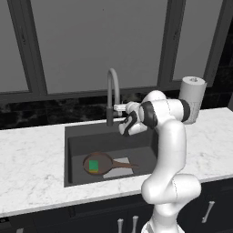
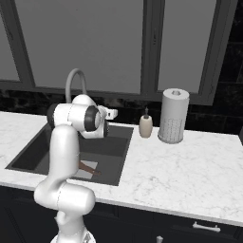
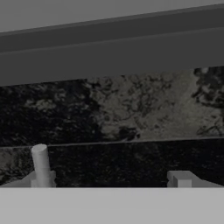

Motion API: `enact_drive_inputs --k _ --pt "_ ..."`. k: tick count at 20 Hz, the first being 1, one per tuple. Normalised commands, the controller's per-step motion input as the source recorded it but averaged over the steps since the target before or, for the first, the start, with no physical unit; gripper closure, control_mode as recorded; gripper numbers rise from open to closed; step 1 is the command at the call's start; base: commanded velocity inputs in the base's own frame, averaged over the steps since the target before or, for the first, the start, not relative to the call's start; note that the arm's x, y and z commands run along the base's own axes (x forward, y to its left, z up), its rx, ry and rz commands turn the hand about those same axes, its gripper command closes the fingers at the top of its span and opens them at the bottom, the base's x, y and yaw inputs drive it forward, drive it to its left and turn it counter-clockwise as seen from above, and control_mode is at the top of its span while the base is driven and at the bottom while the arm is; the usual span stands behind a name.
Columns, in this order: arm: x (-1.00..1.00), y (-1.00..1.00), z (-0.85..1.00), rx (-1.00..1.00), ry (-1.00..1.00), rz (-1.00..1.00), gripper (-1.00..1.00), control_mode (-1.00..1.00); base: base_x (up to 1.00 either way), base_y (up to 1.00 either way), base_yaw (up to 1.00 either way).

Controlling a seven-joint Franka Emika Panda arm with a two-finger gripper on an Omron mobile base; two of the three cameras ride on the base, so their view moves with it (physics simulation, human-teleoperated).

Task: Pick the pan and sponge and place them into the sink. Then turn on the water.

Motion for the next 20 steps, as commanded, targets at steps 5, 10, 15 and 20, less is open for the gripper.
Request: enact_drive_inputs --k 5,10,15,20 --pt "0.00 -0.82 -0.03 0.00 -0.05 -0.01 -1.00 -1.00 0.00 0.00 0.00" --pt "0.00 -0.81 -0.05 0.00 -0.04 -0.02 -1.00 -1.00 0.00 0.00 0.00" --pt "0.00 -0.80 -0.10 0.00 -0.04 -0.02 -1.00 -1.00 0.00 0.00 0.00" --pt "0.00 -0.72 -0.13 0.00 -0.05 -0.01 -1.00 -1.00 0.00 0.00 0.00"
